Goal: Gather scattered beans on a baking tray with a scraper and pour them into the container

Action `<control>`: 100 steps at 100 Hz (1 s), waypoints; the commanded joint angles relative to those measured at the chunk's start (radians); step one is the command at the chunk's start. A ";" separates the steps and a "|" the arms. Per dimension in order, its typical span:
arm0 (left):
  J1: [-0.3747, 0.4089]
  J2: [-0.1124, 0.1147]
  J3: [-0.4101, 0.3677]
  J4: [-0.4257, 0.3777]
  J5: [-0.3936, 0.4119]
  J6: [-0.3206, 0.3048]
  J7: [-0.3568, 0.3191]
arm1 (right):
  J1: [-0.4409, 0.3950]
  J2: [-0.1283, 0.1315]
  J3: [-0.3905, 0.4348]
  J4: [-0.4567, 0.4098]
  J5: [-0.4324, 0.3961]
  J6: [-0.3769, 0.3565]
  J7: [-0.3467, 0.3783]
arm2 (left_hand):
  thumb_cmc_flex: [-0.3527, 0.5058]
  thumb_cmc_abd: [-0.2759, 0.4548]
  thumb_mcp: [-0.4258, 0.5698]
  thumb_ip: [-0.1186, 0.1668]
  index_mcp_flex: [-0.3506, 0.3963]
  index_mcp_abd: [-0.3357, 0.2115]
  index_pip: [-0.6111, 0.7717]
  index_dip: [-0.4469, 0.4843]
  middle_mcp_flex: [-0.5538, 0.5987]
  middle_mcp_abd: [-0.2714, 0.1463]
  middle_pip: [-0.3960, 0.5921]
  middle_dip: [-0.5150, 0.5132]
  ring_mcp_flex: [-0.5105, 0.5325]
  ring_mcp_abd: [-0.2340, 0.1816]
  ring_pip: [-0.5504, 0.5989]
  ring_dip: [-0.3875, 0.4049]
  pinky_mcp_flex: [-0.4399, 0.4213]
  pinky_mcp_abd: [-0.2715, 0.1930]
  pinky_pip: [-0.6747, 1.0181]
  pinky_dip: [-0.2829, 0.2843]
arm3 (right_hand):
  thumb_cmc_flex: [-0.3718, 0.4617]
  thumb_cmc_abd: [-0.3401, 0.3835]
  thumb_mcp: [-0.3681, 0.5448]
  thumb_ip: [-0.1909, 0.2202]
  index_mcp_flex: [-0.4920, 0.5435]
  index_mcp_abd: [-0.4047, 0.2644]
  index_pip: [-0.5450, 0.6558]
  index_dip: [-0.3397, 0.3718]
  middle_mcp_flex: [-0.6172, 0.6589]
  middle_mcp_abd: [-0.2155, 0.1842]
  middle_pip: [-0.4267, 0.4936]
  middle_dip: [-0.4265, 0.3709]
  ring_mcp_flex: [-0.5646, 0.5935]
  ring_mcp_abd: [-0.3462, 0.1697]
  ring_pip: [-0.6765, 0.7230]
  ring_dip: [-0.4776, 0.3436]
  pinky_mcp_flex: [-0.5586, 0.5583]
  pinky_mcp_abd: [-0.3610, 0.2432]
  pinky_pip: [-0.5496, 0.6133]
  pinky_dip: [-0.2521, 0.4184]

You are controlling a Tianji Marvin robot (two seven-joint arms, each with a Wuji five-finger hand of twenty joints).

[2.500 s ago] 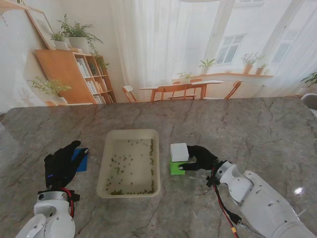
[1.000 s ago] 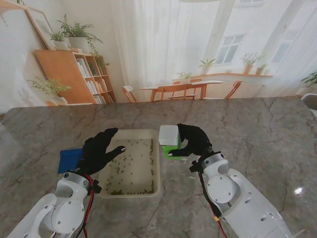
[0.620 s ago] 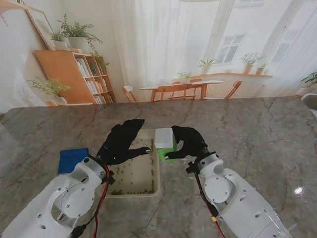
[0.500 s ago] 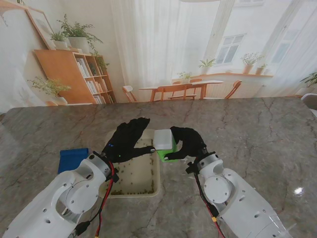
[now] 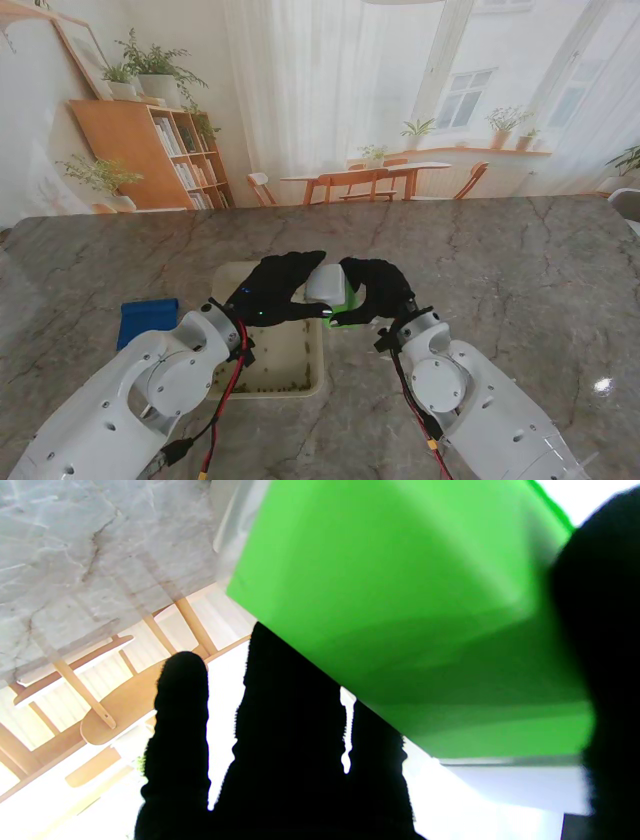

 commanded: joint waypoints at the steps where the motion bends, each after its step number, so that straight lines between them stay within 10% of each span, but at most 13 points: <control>1: -0.006 -0.001 0.013 0.002 -0.002 0.020 0.000 | -0.003 0.001 -0.002 -0.008 -0.001 0.003 0.012 | 0.014 -0.026 0.019 0.077 0.033 0.023 0.019 0.030 0.041 -0.016 0.022 0.051 0.032 0.006 0.028 0.040 0.006 -0.016 0.067 0.054 | 0.186 0.089 0.474 0.011 0.087 -0.250 0.229 0.102 0.109 -0.083 0.186 0.071 -0.001 -0.044 0.020 0.018 0.005 0.009 0.002 0.023; 25: -0.025 -0.010 0.059 -0.002 -0.023 0.106 0.011 | -0.009 0.001 -0.008 -0.021 -0.012 0.027 0.005 | 0.115 -0.041 0.019 0.079 0.195 -0.094 0.127 0.217 0.230 -0.099 0.155 0.327 0.182 -0.012 0.152 0.234 0.057 -0.043 0.258 0.143 | 0.186 0.086 0.475 0.010 0.086 -0.248 0.228 0.100 0.108 -0.077 0.192 0.074 -0.001 -0.042 0.027 0.018 0.009 0.005 0.005 0.024; 47: -0.036 -0.025 0.114 -0.009 0.016 0.224 0.074 | -0.014 0.002 -0.017 -0.033 -0.038 0.063 -0.011 | 0.095 -0.023 0.016 0.074 0.248 -0.182 0.321 0.590 0.303 -0.166 0.497 0.790 0.224 -0.013 0.380 0.526 0.062 -0.078 0.422 0.196 | 0.190 0.086 0.474 0.009 0.086 -0.240 0.230 0.099 0.107 -0.068 0.193 0.071 -0.001 -0.036 0.032 0.017 0.009 0.009 0.010 0.025; 71: -0.057 -0.029 0.207 -0.039 0.140 0.424 0.085 | -0.020 0.001 -0.030 -0.045 -0.055 0.103 -0.025 | -0.002 0.024 0.014 0.069 0.314 -0.199 0.706 0.959 0.376 -0.139 0.660 0.895 0.247 0.029 0.471 0.563 0.050 -0.020 0.479 0.238 | 0.194 0.083 0.475 0.008 0.087 -0.227 0.233 0.096 0.108 -0.059 0.198 0.068 0.000 -0.027 0.043 0.016 0.008 0.015 0.021 0.027; 100: -0.119 -0.031 0.323 -0.032 0.302 0.613 0.080 | -0.022 -0.001 -0.041 -0.054 -0.070 0.143 -0.042 | -0.026 0.114 0.010 0.066 0.479 -0.157 1.063 0.975 0.506 -0.104 0.803 0.950 0.314 0.090 0.589 0.572 0.067 0.067 0.587 0.272 | 0.201 0.086 0.470 0.007 0.085 -0.213 0.234 0.092 0.107 -0.051 0.201 0.063 -0.001 -0.017 0.057 0.013 0.005 0.023 0.035 0.027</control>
